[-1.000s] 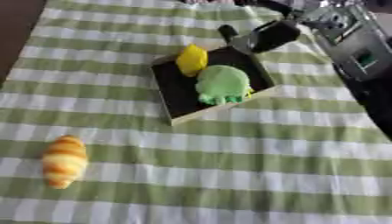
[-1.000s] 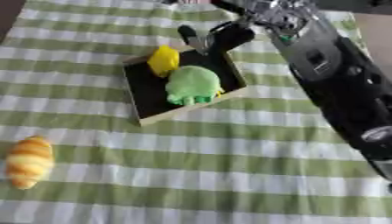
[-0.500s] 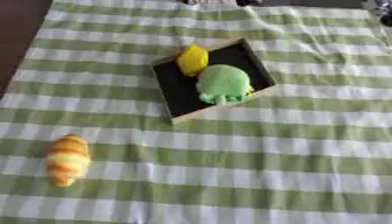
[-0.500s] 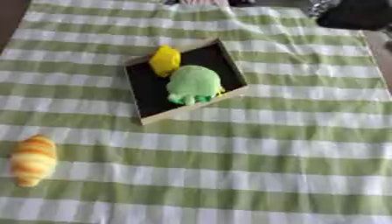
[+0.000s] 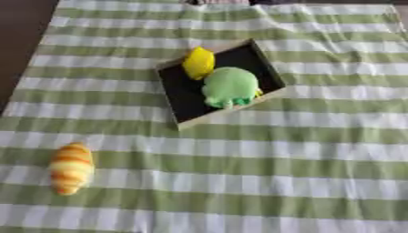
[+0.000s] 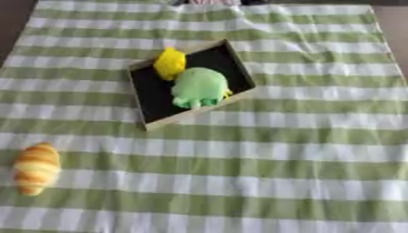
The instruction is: Pick up objects on the table and place them in the box.
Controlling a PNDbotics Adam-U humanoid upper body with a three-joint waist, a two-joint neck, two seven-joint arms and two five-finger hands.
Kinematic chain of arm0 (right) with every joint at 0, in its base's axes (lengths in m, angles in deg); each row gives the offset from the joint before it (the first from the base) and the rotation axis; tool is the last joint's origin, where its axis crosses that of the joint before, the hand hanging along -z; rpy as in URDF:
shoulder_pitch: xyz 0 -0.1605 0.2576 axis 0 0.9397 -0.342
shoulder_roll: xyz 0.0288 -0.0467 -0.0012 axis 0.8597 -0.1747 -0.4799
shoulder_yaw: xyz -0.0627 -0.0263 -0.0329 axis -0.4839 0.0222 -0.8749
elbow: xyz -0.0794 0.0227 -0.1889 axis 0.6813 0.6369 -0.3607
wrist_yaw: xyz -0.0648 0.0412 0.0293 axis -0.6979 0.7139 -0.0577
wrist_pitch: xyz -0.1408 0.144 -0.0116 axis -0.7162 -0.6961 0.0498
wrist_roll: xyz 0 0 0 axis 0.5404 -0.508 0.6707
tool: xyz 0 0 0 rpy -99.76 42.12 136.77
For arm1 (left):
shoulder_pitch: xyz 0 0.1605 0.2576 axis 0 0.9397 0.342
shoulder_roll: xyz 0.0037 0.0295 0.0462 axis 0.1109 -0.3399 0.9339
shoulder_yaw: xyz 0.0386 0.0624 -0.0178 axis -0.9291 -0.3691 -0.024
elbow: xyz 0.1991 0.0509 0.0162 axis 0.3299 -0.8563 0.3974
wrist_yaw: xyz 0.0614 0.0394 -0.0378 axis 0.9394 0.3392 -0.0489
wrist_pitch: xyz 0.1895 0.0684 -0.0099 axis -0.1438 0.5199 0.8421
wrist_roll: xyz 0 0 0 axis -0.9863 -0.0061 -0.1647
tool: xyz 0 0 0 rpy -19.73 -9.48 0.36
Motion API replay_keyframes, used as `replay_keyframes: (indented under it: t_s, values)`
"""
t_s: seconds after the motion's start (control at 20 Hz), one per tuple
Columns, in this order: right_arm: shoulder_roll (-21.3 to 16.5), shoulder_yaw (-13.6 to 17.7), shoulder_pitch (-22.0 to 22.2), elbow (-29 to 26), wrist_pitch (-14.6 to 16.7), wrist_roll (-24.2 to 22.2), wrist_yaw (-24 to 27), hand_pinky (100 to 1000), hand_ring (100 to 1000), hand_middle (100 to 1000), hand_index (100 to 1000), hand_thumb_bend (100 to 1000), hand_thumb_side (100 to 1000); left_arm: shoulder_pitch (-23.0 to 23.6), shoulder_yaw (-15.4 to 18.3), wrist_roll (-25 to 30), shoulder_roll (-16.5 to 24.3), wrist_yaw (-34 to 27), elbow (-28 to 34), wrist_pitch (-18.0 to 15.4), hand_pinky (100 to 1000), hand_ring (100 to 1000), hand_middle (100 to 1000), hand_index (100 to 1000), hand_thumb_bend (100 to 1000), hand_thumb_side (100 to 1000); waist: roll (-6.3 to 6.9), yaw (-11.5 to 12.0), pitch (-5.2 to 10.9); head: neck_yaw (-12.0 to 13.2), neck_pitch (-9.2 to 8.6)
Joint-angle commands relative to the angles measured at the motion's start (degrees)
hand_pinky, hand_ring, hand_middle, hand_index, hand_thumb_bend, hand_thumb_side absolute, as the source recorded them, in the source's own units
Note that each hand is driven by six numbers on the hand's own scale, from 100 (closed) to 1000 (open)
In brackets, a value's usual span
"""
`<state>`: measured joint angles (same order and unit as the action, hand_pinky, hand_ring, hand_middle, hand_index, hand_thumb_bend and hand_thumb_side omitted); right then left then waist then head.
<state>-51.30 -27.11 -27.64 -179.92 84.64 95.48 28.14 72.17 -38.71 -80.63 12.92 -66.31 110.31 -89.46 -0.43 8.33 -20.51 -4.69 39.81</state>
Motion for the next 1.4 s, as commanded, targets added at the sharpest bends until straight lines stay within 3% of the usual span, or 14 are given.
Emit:
replay_keyframes:
  t_s: [0.05,0.3,0.35,0.7,0.85,1.0,1.25,1.4]
  values:
    - [1.9,0.6,1.2,-0.8,1.4,2.3,-4.9,931,815,735,836,100,293,0.3,-1.8,7.3,6.8,5.4,-0.5,-2.9,842,853,794,910,260,219,0.14,-0.1,0.91,0.3,0.3]
    - [4.4,-0.4,2.3,-0.8,1.9,4.6,-9.4,930,814,735,834,100,247,1.0,-4.8,12.6,9.6,7.3,-0.7,-5.9,848,858,796,906,293,303,0.24,-0.3,1.2,0.3,0.25]
    - [4.6,-0.6,2.3,-0.8,1.9,4.9,-9.9,930,813,735,834,100,241,1.2,-5.5,13.4,10.0,6.9,-0.7,-5.9,846,858,795,903,283,396,0.25,-0.4,1.26,0.4,0.21]
    - [5.8,-1.7,2.2,-0.8,0.7,5.5,-10.9,934,808,727,829,100,371,1.9,-9.0,17.6,11.0,5.3,-1.1,-2.0,867,876,806,899,346,485,0.59,-0.4,1.33,0.5,0.09]
    - [6.1,-2.0,1.9,-0.8,-0.4,5.1,-10.3,937,806,725,829,100,411,2.7,-11.3,21.8,11.1,2.3,-0.3,-0.4,876,883,808,899,371,539,0.76,-0.6,1.16,0.5,0.12]
    - [6.5,-2.1,1.8,-0.8,-1.6,4.5,-9.6,939,804,722,827,100,451,3.0,-11.8,26.8,11.6,0.3,1.7,0.1,871,881,807,896,434,497,0.95,-0.6,1.08,0.6,0.22]
    - [7.1,-2.1,1.6,-0.8,-3.4,3.3,-8.3,942,800,715,822,100,470,3.4,-11.8,30.0,11.7,3.4,3.1,1.7,865,881,799,888,549,176,1.19,-0.4,1.01,0.7,0.43]
    - [7.7,-2.3,1.4,-0.8,-4.1,2.3,-7.7,944,798,712,820,100,470,2.8,-12.7,28.5,10.6,6.0,2.8,3.4,856,876,795,882,556,100,1.29,-0.3,0.93,0.9,0.36]
